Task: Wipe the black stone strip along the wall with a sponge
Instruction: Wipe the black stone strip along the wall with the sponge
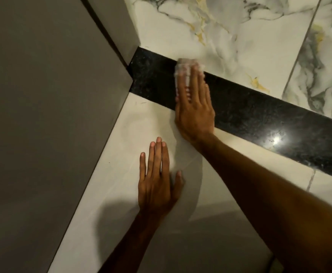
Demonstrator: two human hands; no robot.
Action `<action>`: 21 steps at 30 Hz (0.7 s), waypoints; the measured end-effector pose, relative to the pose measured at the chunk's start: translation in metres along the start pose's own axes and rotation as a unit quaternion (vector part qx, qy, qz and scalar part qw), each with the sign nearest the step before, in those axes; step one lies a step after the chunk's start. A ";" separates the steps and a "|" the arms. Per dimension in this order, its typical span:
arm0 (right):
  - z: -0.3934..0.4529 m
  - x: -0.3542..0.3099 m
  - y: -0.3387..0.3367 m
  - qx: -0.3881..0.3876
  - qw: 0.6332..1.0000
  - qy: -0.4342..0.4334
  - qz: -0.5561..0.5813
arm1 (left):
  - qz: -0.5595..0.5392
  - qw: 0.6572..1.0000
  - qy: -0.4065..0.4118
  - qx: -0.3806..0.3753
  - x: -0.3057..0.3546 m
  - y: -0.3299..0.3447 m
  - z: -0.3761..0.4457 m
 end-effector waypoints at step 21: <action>-0.027 -0.063 0.005 -0.075 0.978 -0.195 -0.005 | -0.017 0.999 -0.035 0.034 -0.016 -0.014 -0.004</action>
Point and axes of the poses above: each hand's wrist, its own z-axis towards the middle knuckle, its own y-axis out of the palm, x = y × z, the point moved 9 cm from there along z, towards the middle knuckle, and after that the axes turned 3 degrees about y, right-handed, at the moved point
